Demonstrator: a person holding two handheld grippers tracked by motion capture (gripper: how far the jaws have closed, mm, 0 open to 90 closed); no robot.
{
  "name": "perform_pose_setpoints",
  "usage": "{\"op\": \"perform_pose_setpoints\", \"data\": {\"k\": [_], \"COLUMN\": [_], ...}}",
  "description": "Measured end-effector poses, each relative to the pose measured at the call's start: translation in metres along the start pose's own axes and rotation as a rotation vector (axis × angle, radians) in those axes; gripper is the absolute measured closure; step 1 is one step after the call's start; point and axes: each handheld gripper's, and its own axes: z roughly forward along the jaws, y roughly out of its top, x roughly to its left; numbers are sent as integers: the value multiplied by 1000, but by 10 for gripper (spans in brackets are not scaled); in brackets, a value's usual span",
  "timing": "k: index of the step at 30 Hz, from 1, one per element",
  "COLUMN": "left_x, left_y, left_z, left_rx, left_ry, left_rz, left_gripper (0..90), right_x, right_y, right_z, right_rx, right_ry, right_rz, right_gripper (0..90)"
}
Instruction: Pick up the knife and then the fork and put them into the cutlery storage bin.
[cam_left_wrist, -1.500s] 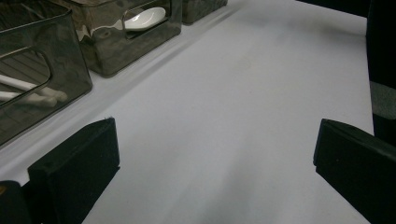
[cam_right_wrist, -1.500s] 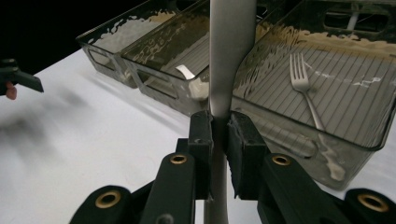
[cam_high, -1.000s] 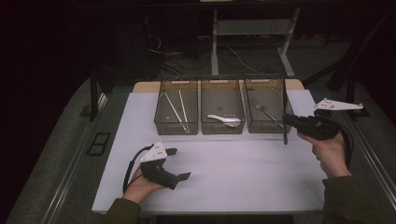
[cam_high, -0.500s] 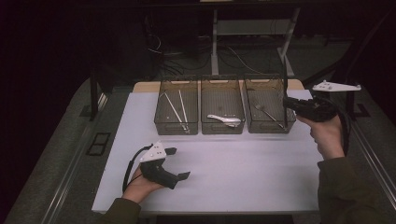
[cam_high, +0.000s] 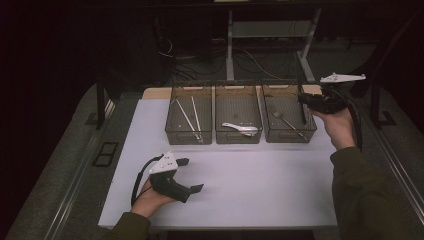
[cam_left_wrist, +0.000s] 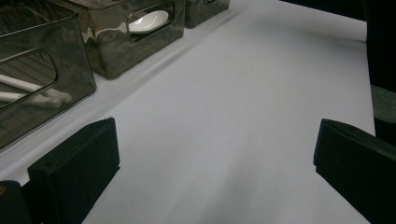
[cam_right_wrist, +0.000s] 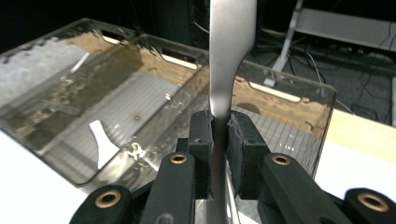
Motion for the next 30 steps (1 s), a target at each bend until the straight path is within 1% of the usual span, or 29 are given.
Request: {"op": "perform_pose_setpoints", "data": {"k": [4,7,9,11,16,20,25,28,30], "left_x": [0,0,0,0,0,0,-1,0,0], "left_y": [0,0,0,0,0,0,0,0,0], "left_z": [0,0,0,0,0,0,0,0,0], "left_rx": [-2,-1,0,0,0,0,0,0,0], "left_ry": [-3,-4,-5,-6,-7,-6,-7,-7,-7], "left_rz": [1,2,4,3,3,1,4,4,4], "left_gripper": [0,0,0,0,0,0,0,0,0], "right_x": [-7,-9,-11,-12,-17,-20,-20,-21,-22], "right_y": [-5,-10,-13,-16,-26,-31,-35,-38,-39], "right_z": [12,20,25,28,37,43,51,55,57], "right_rx": [43,89,117,131,183,215,286,304,315], "right_ry": [-16,-36,-41,-48,-57,-65,-73,-79,-74], "right_rz": [18,10,13,13,33,40,26,20,26], "right_gripper": [799,799,799,799,799,799,799,799,799]}}
